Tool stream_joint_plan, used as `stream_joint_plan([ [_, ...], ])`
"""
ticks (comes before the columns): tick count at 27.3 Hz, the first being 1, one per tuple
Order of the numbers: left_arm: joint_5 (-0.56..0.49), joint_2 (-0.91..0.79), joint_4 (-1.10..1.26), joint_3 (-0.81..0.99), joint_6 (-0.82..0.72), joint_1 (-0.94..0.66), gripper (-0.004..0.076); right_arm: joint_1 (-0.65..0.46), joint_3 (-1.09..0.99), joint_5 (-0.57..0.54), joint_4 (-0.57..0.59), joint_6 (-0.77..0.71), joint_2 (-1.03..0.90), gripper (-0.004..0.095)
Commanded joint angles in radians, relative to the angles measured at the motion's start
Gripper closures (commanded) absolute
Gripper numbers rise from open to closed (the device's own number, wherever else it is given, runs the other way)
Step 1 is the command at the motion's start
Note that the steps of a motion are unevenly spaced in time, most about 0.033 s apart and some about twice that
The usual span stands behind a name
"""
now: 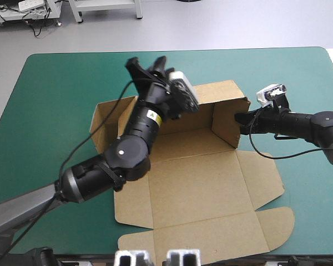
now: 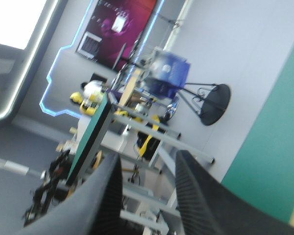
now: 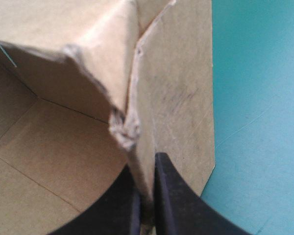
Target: Fold the box
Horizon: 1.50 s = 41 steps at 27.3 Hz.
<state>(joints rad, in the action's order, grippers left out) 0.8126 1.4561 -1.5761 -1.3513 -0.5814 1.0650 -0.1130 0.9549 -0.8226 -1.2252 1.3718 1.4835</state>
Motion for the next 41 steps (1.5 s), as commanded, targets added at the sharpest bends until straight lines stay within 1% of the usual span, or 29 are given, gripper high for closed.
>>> stream_joint_plan([
  [1, 0.068, -0.077, -0.056, -0.029, -0.087, -0.101, 0.0525, 0.053, 0.020, 0.025, -0.030, -0.097, -0.097, 0.0908],
  [4, 0.064, -0.103, 0.013, -0.029, -0.107, -0.233, 0.0540, 0.109, 0.032, 0.117, 0.018, -0.227, -0.160, 0.0908],
  [6, 0.038, -0.116, 0.078, -0.029, -0.131, -0.341, 0.0540, 0.141, 0.066, 0.154, 0.083, -0.351, -0.186, 0.0908],
  [7, 0.024, -0.120, 0.113, -0.029, -0.143, -0.399, 0.0540, 0.155, 0.094, 0.155, 0.138, -0.441, -0.194, 0.0908],
  [9, -0.019, -0.129, 0.190, -0.029, -0.173, -0.519, 0.0540, 0.177, 0.165, 0.109, 0.301, -0.614, -0.192, 0.0908],
  [11, -0.061, -0.138, 0.271, -0.029, -0.175, -0.625, 0.0540, 0.195, 0.257, 0.009, 0.486, -0.826, -0.176, 0.0908],
  [13, -0.105, -0.148, 0.391, -0.029, -0.160, -0.736, 0.0540, 0.209, 0.351, -0.102, 0.631, -0.972, -0.142, 0.0908],
  [15, -0.140, -0.152, 0.526, -0.029, -0.115, -0.828, 0.0540, 0.213, 0.428, -0.191, 0.695, -1.042, -0.097, 0.0909],
  [16, -0.149, -0.154, 0.610, -0.029, -0.074, -0.875, 0.0541, 0.213, 0.467, -0.245, 0.718, -1.061, -0.062, 0.0909],
  [19, -0.165, -0.154, 0.865, -0.029, 0.073, -0.993, 0.0541, 0.213, 0.568, -0.329, 0.739, -1.069, 0.030, 0.0909],
  [21, -0.155, -0.154, 0.991, -0.029, 0.155, -1.037, 0.0553, 0.213, 0.629, -0.368, 0.744, -1.067, 0.100, 0.0910],
  [24, -0.108, -0.154, 1.188, -0.029, 0.295, -1.084, 0.0591, 0.213, 0.723, -0.415, 0.763, -1.049, 0.217, 0.0910],
  [25, -0.085, -0.154, 1.238, -0.029, 0.343, -1.088, 0.0610, 0.213, 0.751, -0.423, 0.776, -1.044, 0.254, 0.0909],
  [28, -0.025, -0.154, 1.324, -0.029, 0.419, -1.088, 0.0650, 0.213, 0.821, -0.428, 0.820, -1.014, 0.346, 0.0909],
  [31, -0.014, -0.154, 1.384, -0.029, 0.456, -1.088, 0.0680, 0.216, 0.849, -0.396, 0.857, -0.974, 0.391, 0.0890],
  [32, -0.014, -0.154, 1.393, -0.029, 0.459, -1.088, 0.0695, 0.221, 0.849, -0.355, 0.884, -0.974, 0.400, 0.0860],
  [33, -0.014, -0.154, 1.393, -0.029, 0.459, -1.088, 0.0702, 0.221, 0.849, -0.336, 0.882, -0.974, 0.402, 0.0841],
  [34, -0.016, -0.154, 1.393, -0.029, 0.461, -1.088, 0.0706, 0.222, 0.849, -0.305, 0.880, -0.974, 0.403, 0.0790],
  [37, -0.016, -0.154, 1.393, -0.029, 0.469, -1.088, 0.0706, 0.222, 0.849, -0.269, 0.880, -0.974, 0.403, 0.0668],
  [38, -0.016, -0.154, 1.393, -0.029, 0.469, -1.088, 0.0706, 0.222, 0.849, -0.256, 0.880, -0.974, 0.403, 0.0613],
  [39, -0.011, -0.154, 1.393, -0.029, 0.469, -1.088, 0.0709, 0.222, 0.849, -0.233, 0.883, -0.962, 0.403, 0.0525],
  [40, -0.007, -0.154, 1.393, -0.029, 0.469, -1.088, 0.0714, 0.222, 0.849, -0.222, 0.880, -0.938, 0.403, 0.0473],
  [41, -0.004, -0.154, 1.393, -0.029, 0.469, -1.088, 0.0718, 0.222, 0.849, -0.218, 0.880, -0.932, 0.403, 0.0459],
])
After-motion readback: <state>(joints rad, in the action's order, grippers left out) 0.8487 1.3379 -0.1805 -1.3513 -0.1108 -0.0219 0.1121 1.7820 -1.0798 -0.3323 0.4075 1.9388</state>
